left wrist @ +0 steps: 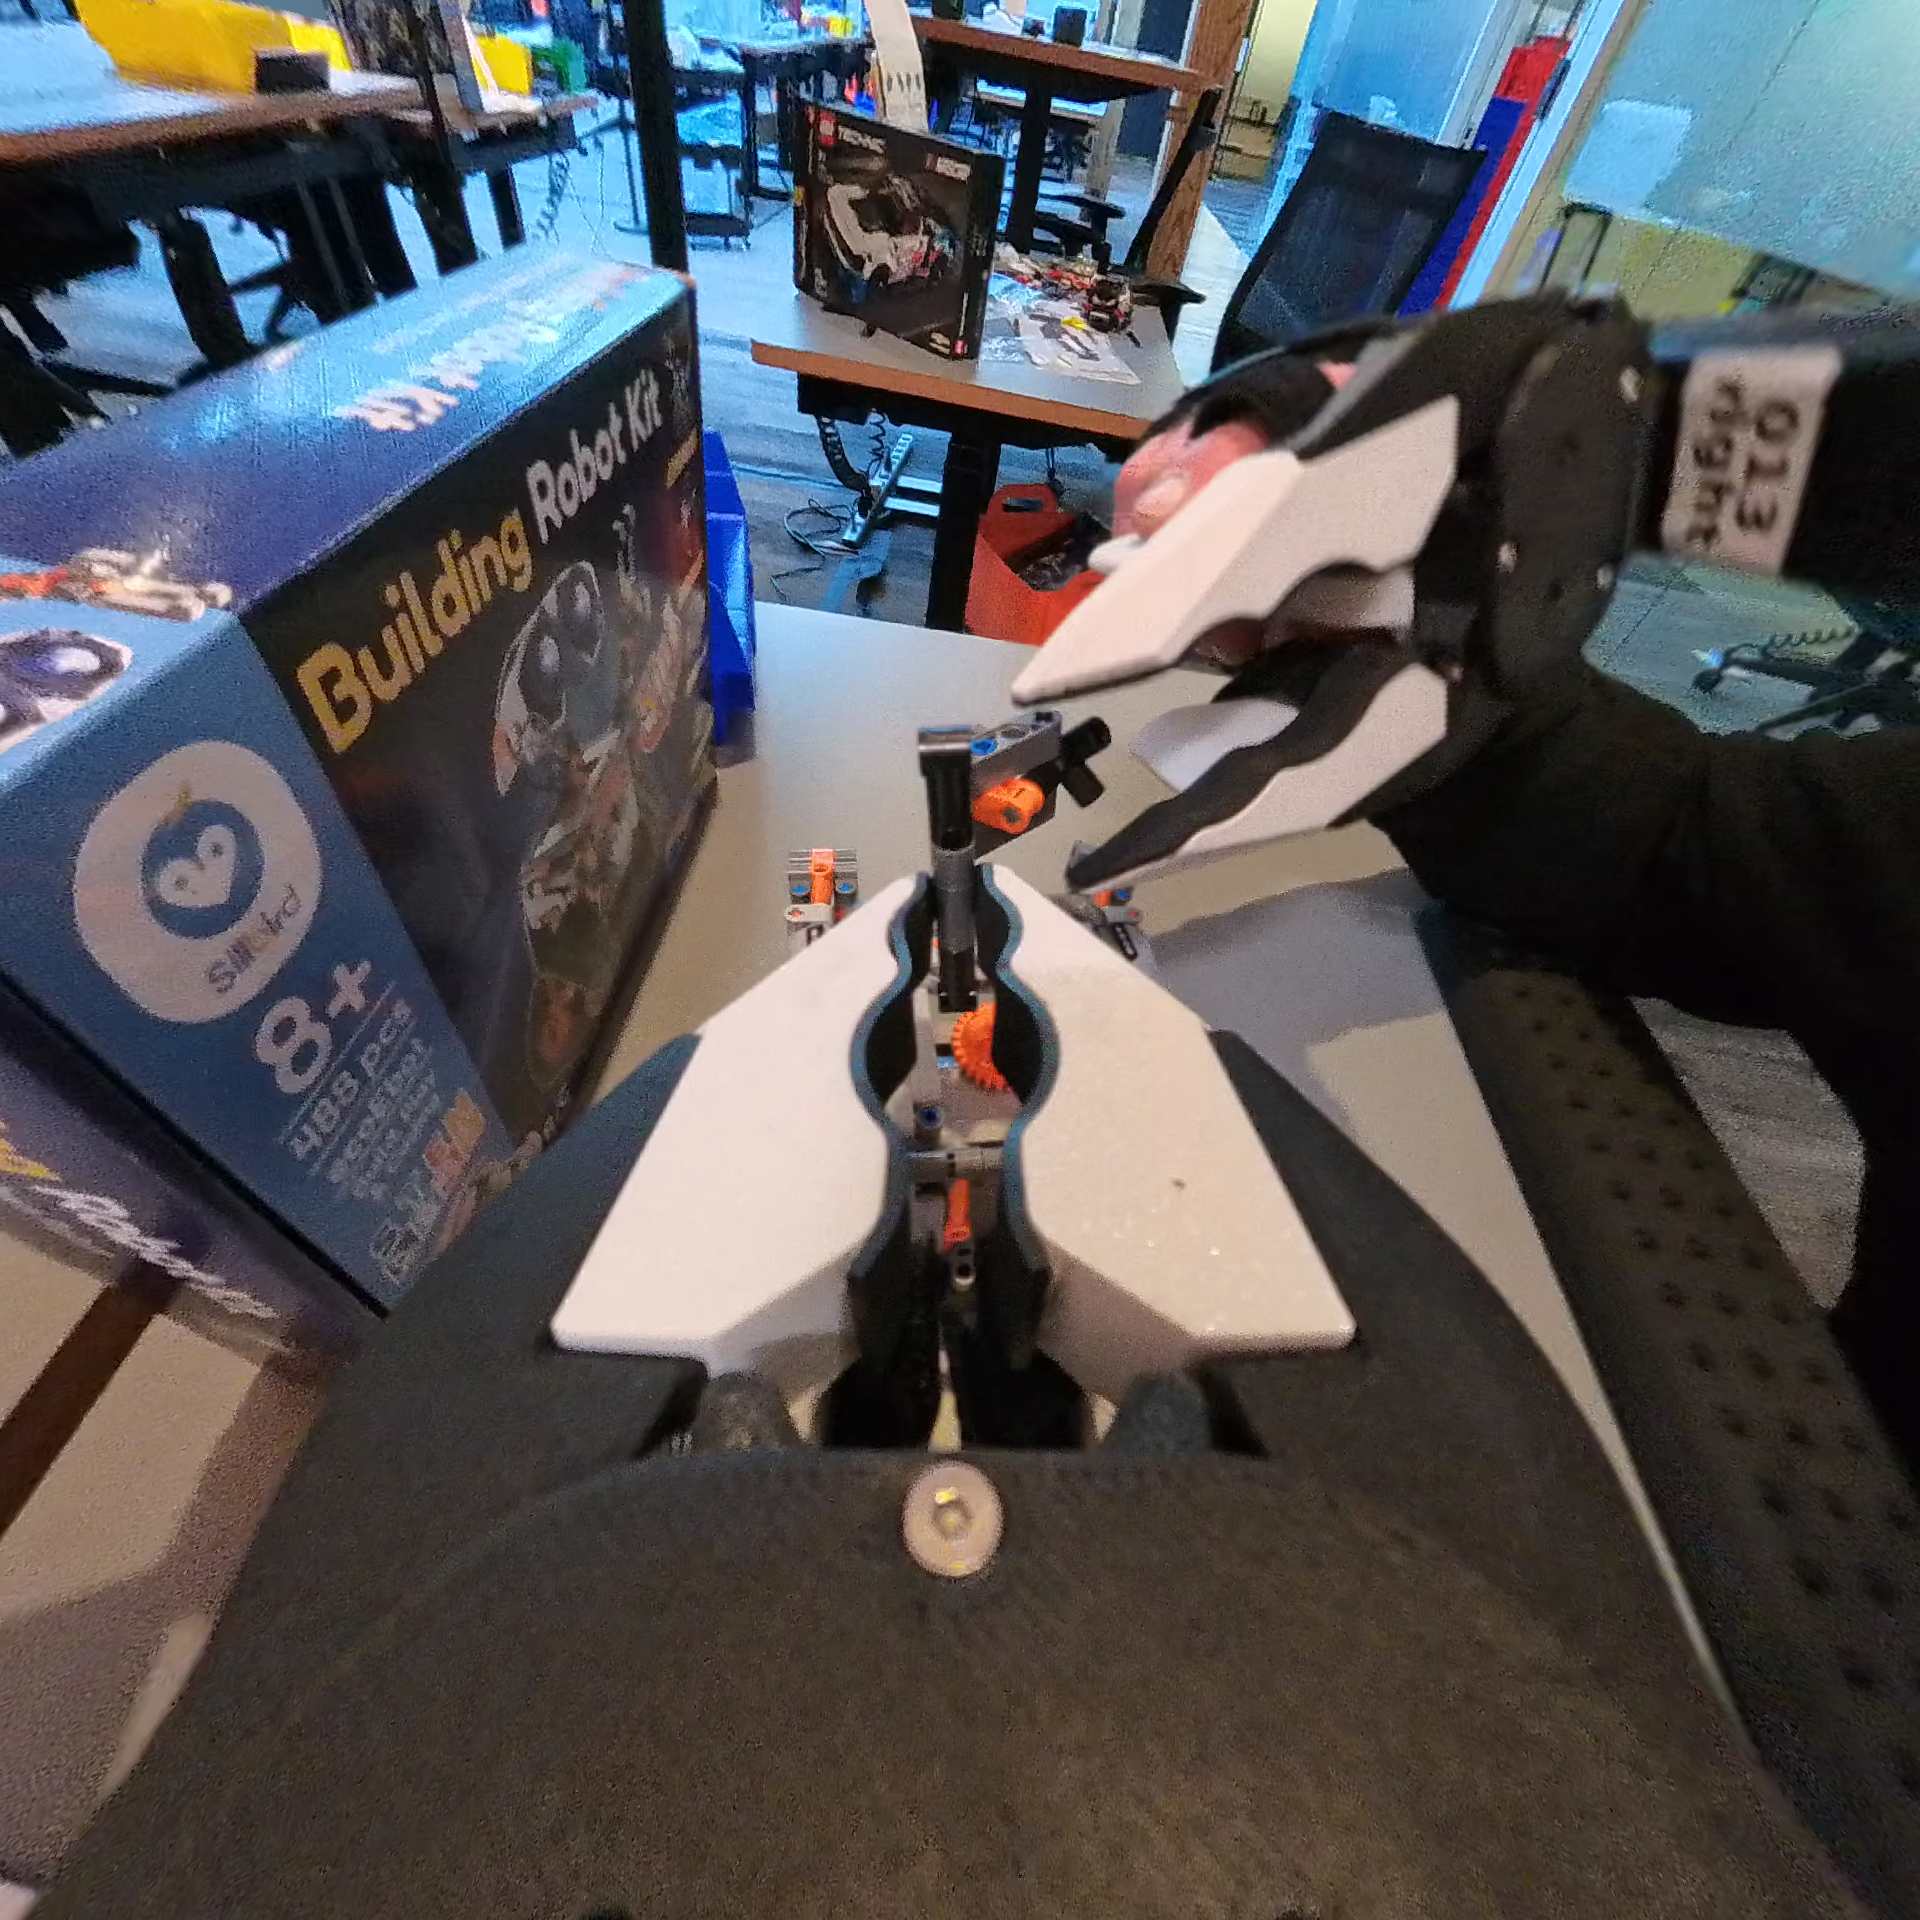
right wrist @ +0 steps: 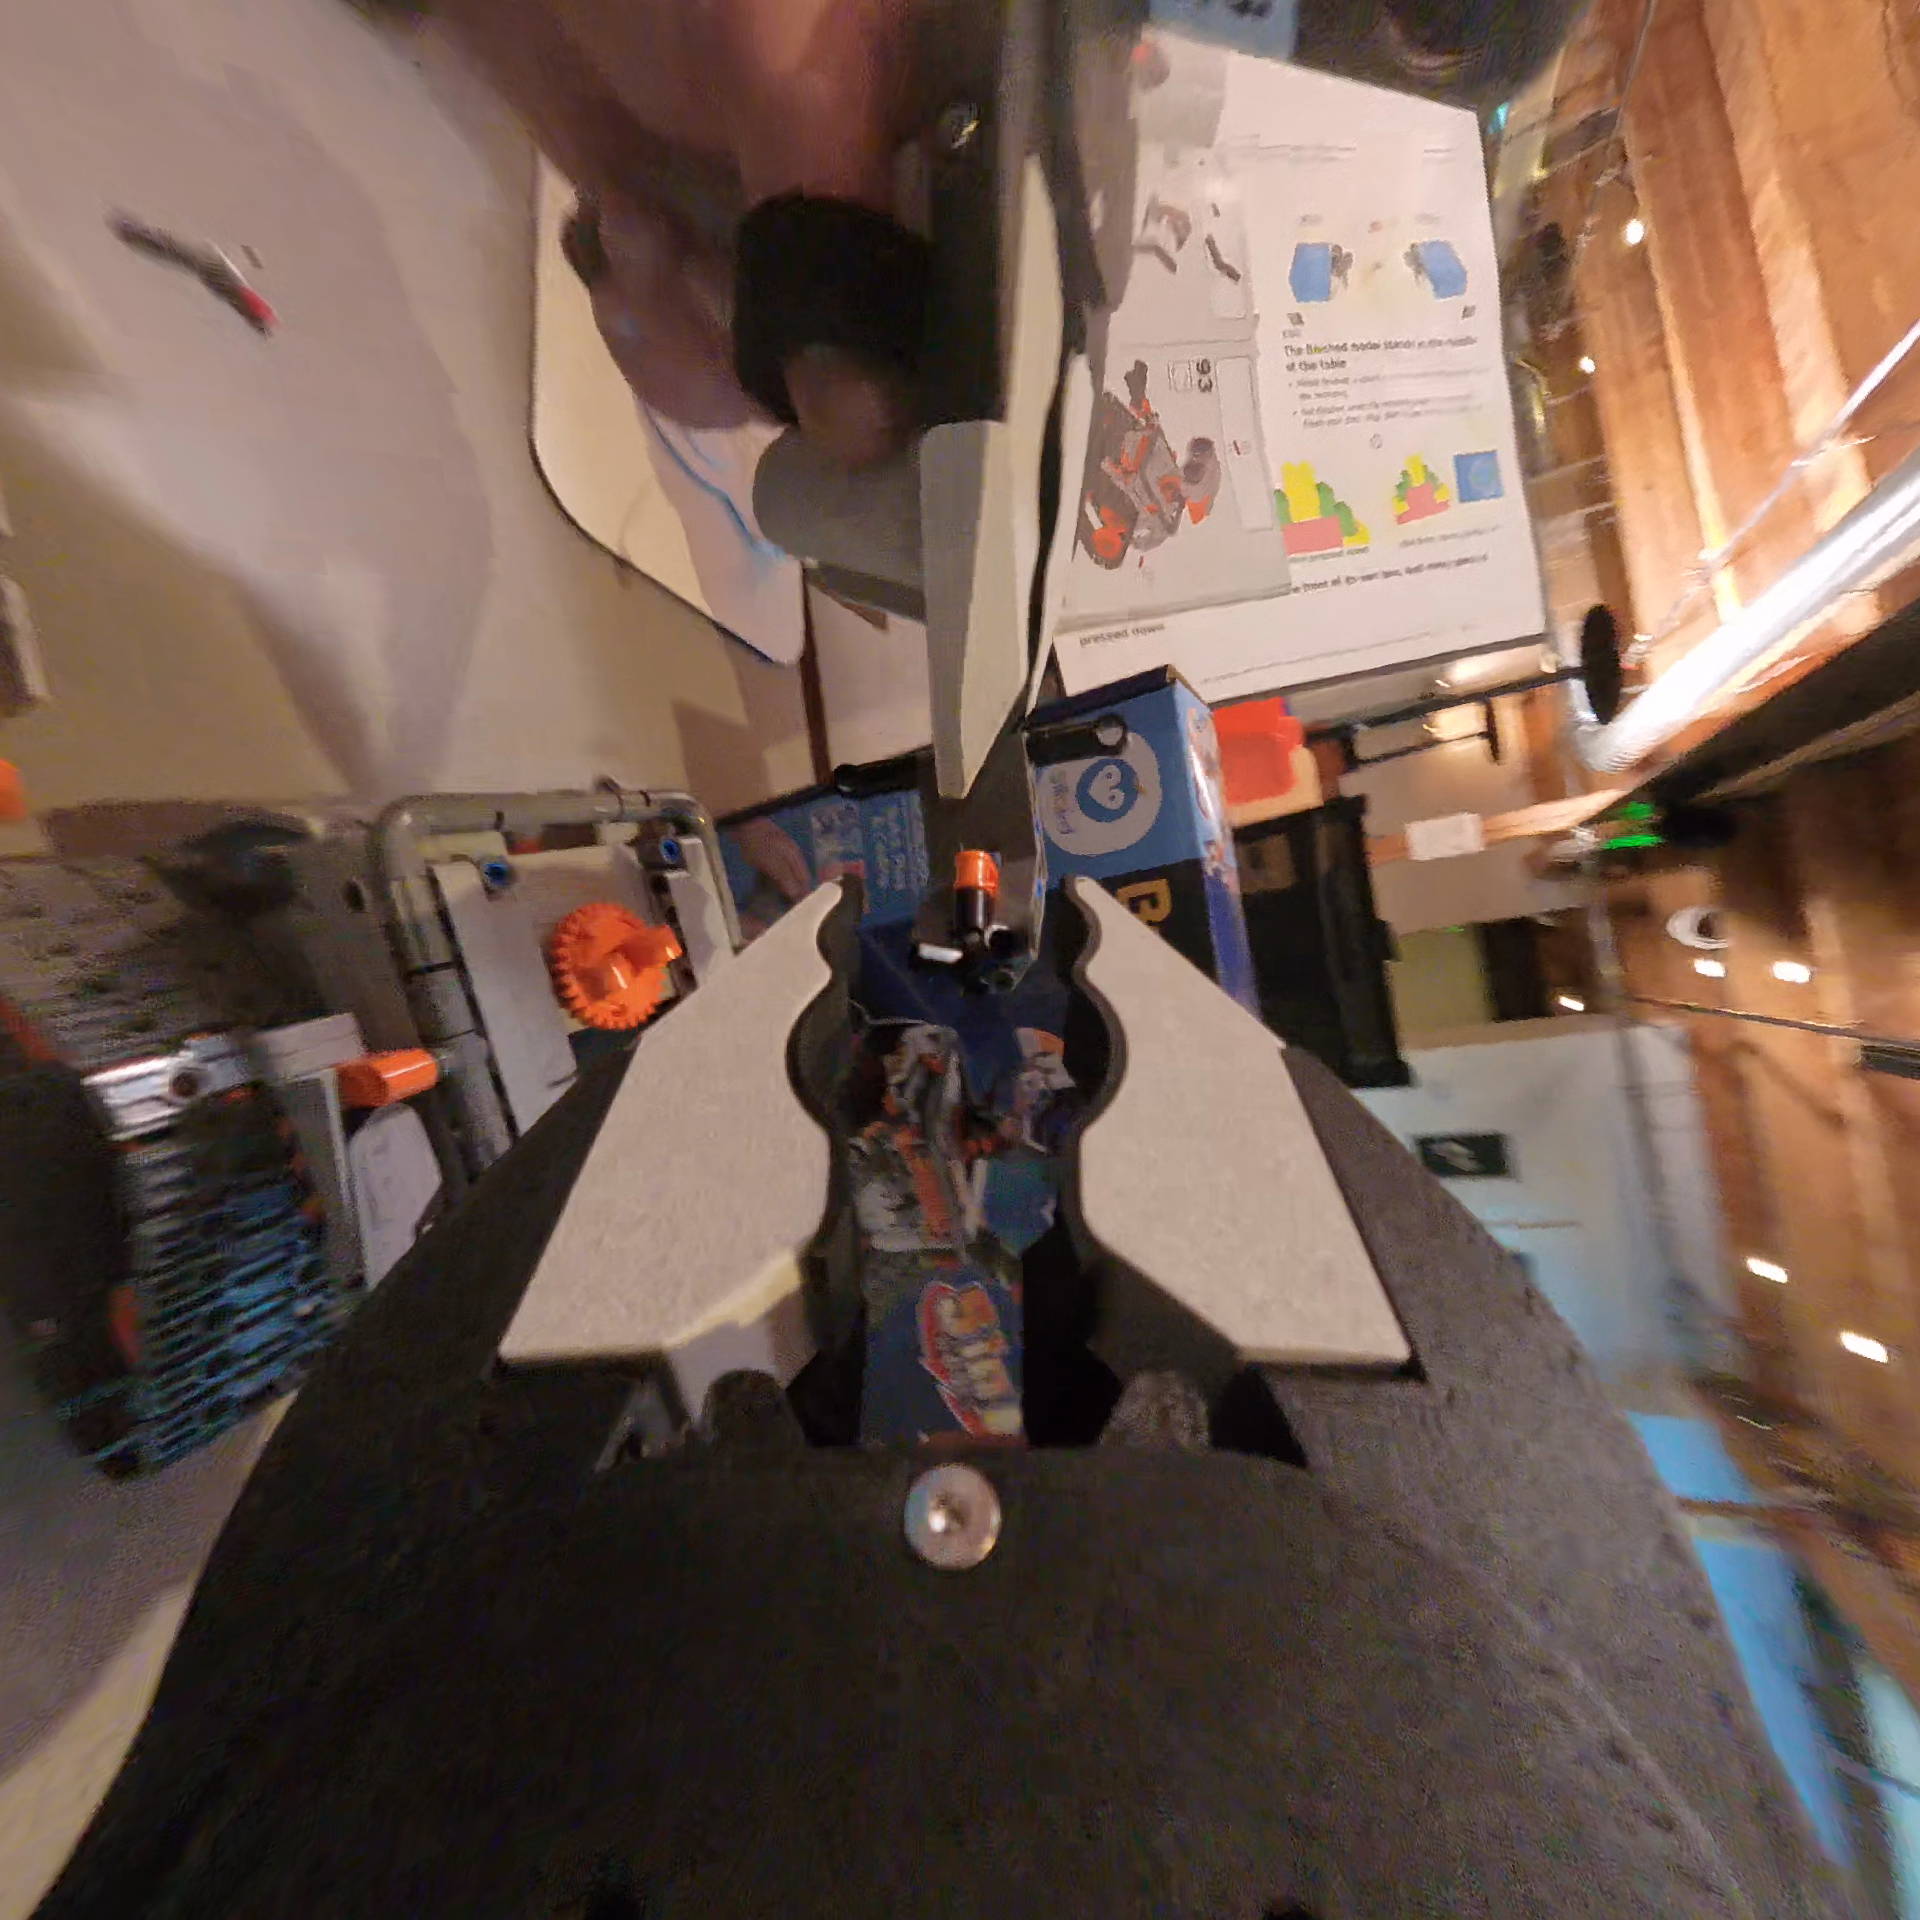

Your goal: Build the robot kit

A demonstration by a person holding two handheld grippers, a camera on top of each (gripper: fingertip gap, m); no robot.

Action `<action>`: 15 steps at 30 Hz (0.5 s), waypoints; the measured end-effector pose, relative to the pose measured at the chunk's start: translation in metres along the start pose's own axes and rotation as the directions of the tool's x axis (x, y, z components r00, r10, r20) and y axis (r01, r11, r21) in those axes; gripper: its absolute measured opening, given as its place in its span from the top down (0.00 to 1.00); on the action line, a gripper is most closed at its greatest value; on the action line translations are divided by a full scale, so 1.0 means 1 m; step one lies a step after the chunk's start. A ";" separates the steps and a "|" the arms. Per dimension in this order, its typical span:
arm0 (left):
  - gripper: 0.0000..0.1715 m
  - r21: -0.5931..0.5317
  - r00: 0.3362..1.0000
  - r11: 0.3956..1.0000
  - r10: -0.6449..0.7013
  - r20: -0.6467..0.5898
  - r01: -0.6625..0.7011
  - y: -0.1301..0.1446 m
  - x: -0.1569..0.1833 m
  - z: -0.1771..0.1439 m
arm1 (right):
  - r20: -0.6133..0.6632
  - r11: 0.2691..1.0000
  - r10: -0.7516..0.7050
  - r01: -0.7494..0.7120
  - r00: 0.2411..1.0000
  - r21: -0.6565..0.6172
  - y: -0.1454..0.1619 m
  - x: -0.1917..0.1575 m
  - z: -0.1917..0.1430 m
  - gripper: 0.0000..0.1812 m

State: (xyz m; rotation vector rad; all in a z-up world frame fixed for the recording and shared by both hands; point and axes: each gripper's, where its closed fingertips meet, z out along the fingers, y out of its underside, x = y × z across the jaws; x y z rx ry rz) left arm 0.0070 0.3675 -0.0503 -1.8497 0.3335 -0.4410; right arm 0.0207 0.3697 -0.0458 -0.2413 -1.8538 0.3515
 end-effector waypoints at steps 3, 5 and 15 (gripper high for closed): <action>0.97 -0.017 0.999 0.999 -0.037 -0.012 0.036 -0.001 0.004 0.001 | -0.072 0.986 -0.098 0.087 0.993 -0.143 0.011 0.004 0.010 0.86; 0.97 -0.024 0.999 0.998 -0.053 -0.001 0.053 -0.001 0.003 0.001 | -0.075 0.986 -0.081 0.068 0.994 -0.152 0.013 0.005 0.011 0.87; 0.86 0.118 0.990 0.992 -0.030 -0.140 0.047 -0.025 0.021 -0.007 | 0.224 0.853 0.474 -0.507 0.852 0.123 0.004 0.012 -0.005 0.86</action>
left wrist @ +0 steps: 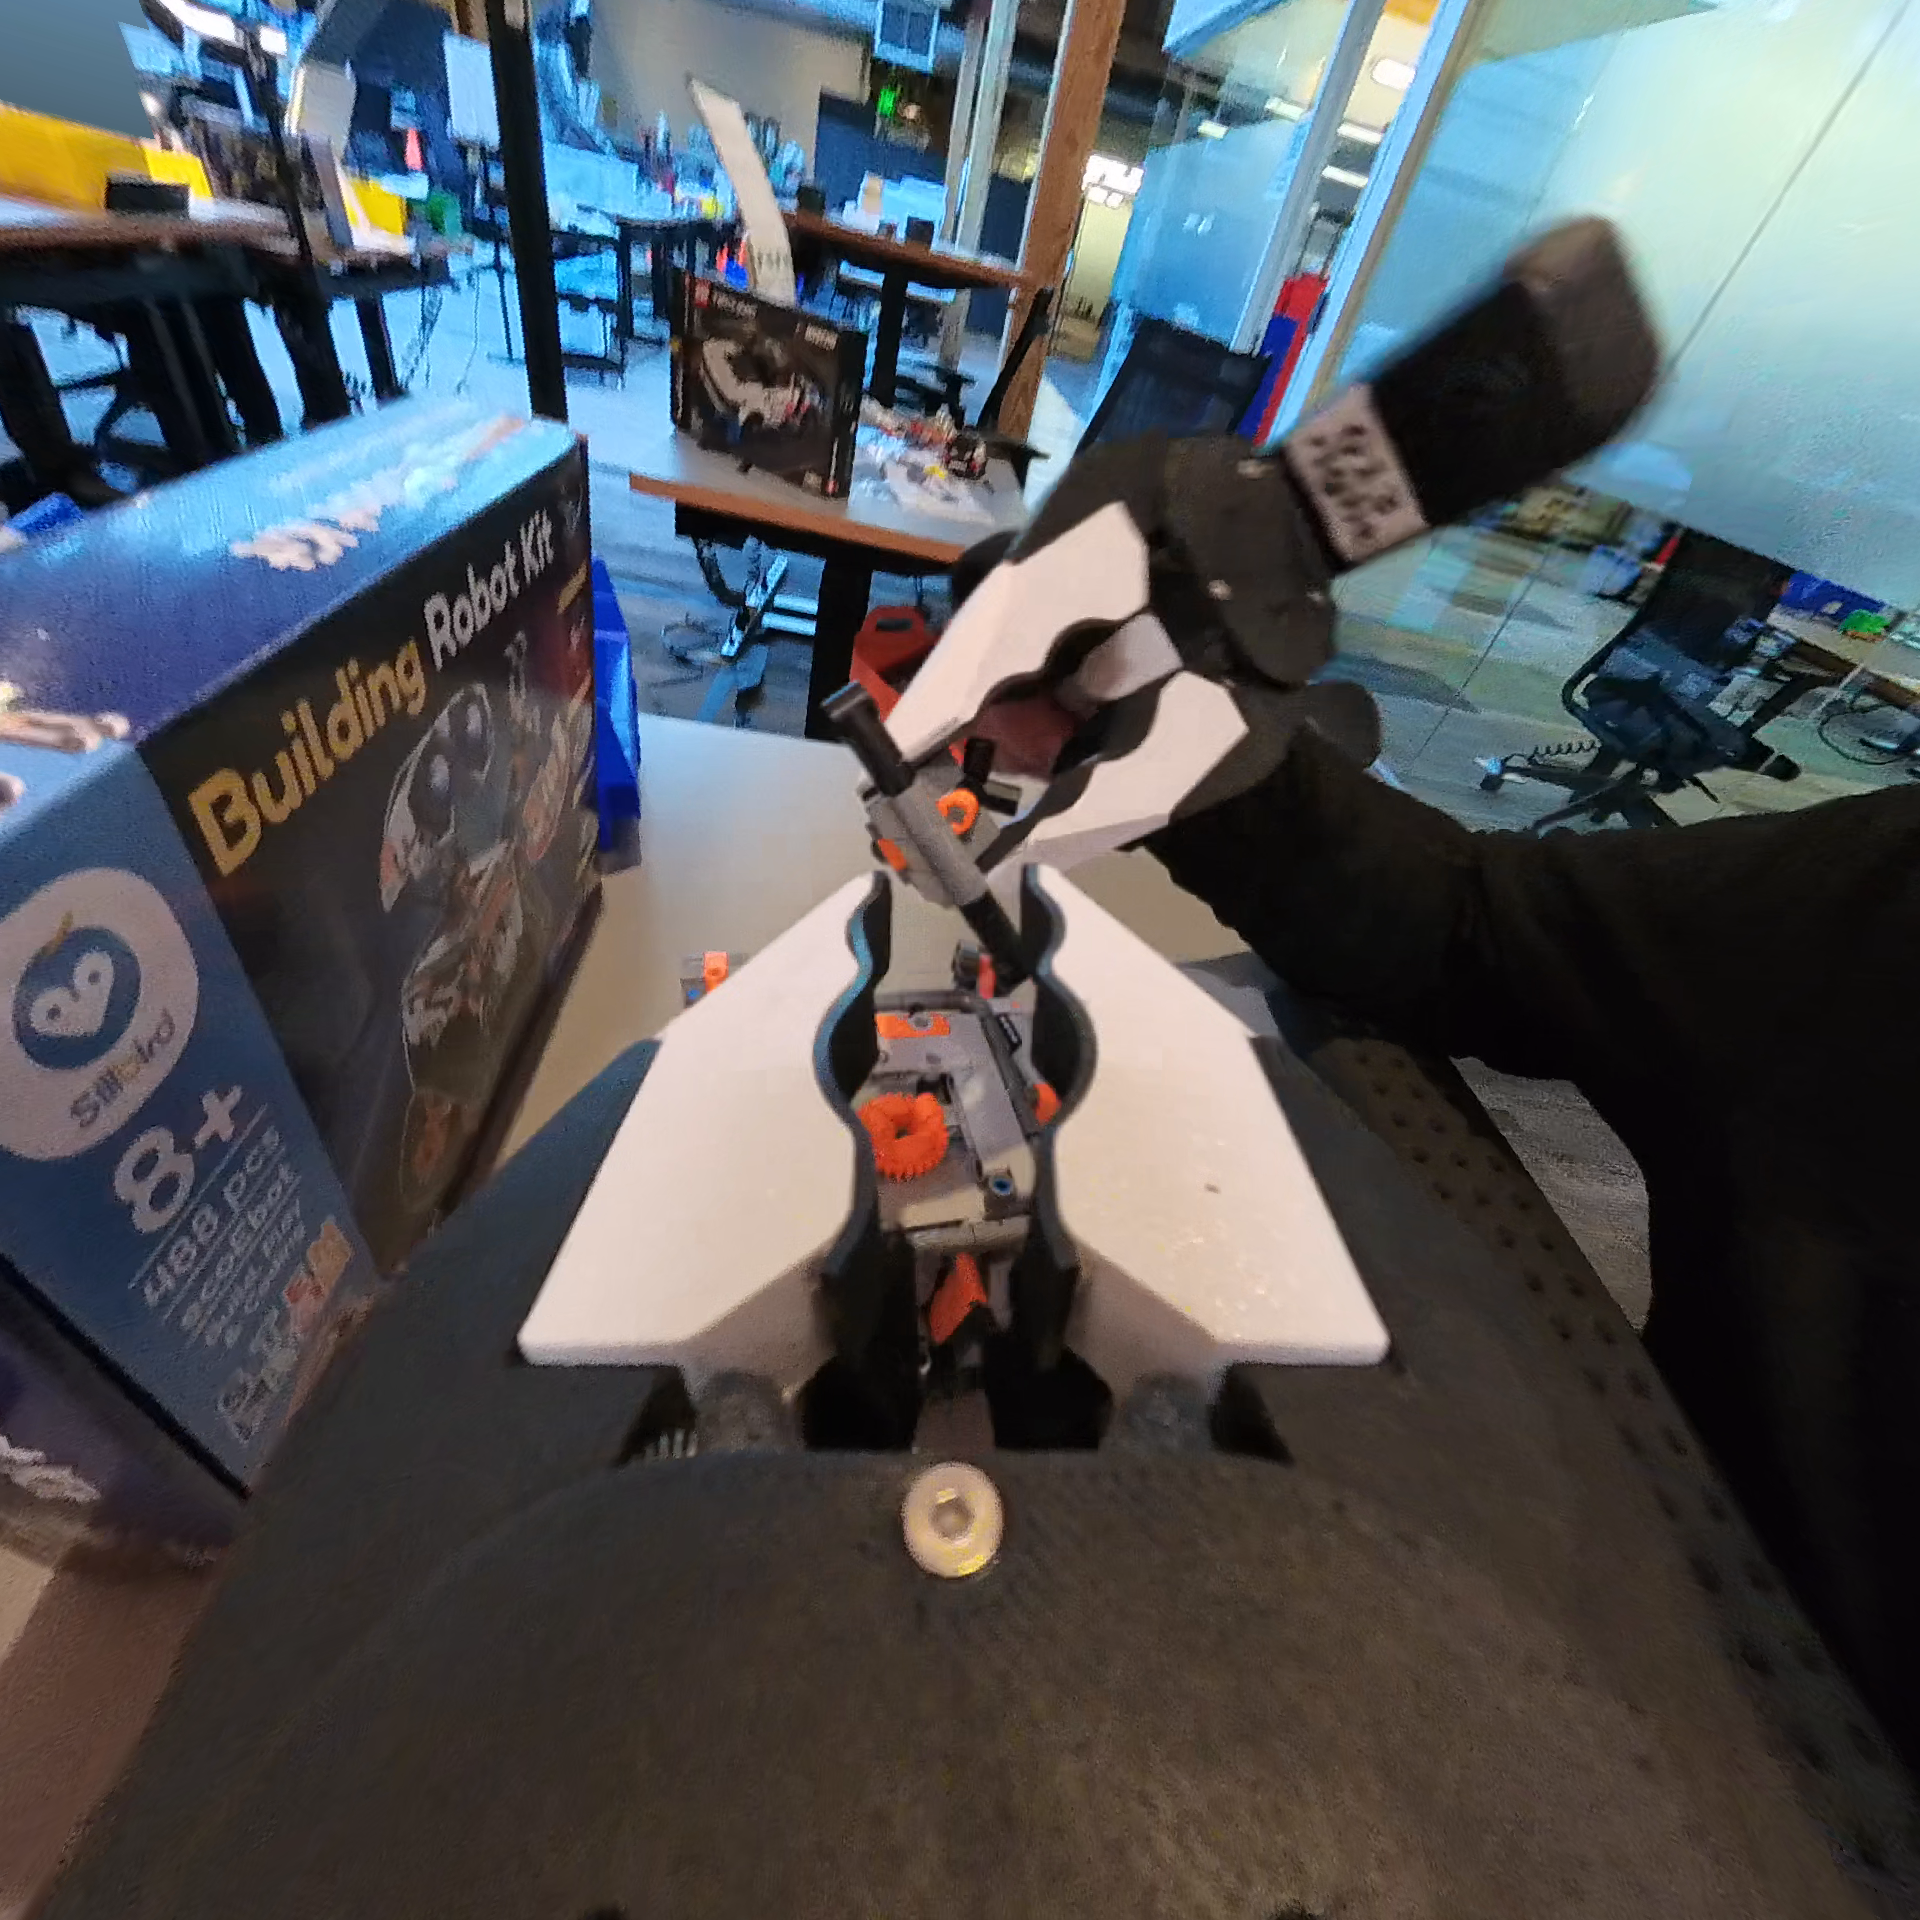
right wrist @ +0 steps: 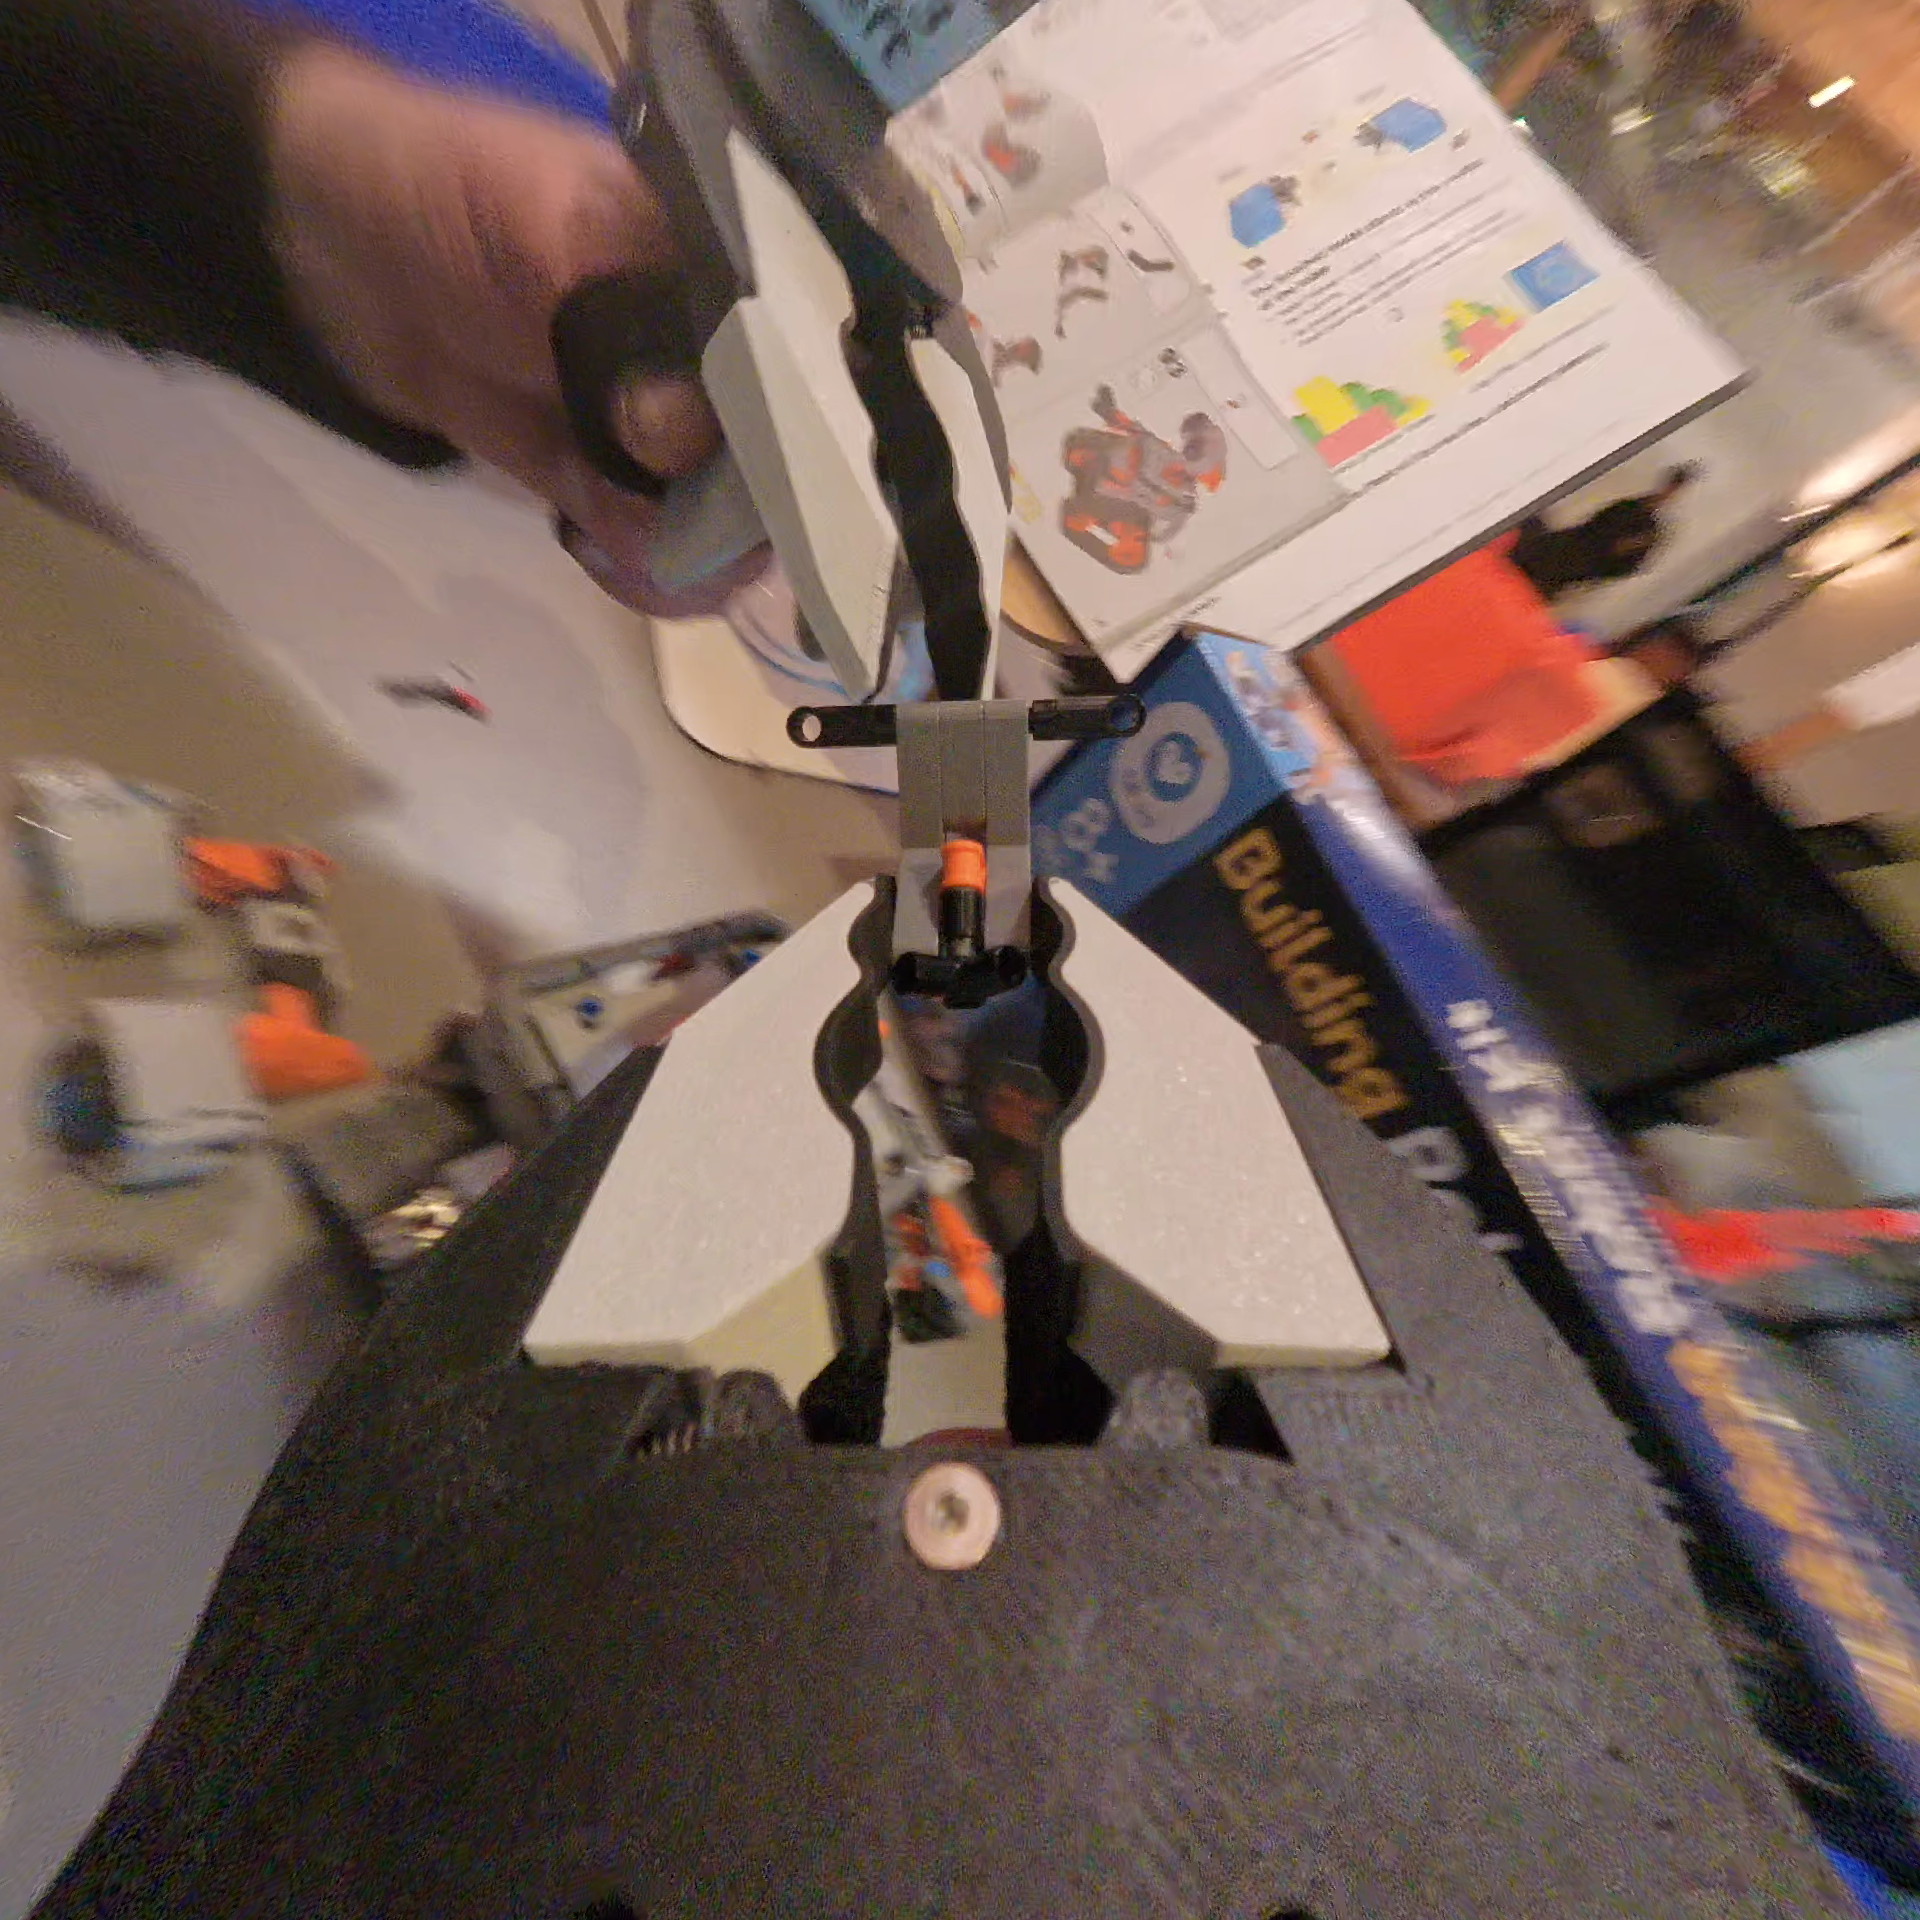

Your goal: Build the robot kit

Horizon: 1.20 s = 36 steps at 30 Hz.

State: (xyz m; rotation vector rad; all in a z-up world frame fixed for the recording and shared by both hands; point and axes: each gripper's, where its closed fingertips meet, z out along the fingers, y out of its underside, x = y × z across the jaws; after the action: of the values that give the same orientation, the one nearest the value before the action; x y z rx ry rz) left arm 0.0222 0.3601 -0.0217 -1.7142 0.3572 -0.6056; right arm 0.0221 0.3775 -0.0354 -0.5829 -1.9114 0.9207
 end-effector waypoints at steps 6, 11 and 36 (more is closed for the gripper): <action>0.79 -0.011 0.967 0.969 0.247 0.070 -0.246 0.001 0.002 -0.009 | 0.425 0.783 0.507 -0.606 0.750 0.136 -0.001 0.003 -0.014 0.86; 0.76 -0.161 0.808 0.840 0.542 0.230 -0.518 0.005 -0.012 -0.003 | 0.528 0.685 0.579 -0.722 0.621 0.100 0.014 0.002 -0.008 0.87; 1.00 -0.549 0.628 0.491 0.774 -0.083 -0.676 0.036 -0.011 0.015 | 0.597 0.736 0.577 -0.672 0.558 -0.082 0.020 -0.039 0.007 0.86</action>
State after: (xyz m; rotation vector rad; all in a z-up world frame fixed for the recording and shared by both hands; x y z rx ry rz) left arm 0.0252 0.3696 -0.0608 -1.8903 1.1554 0.3403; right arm 0.0348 0.3600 -0.0740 -1.0153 -2.1601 1.8977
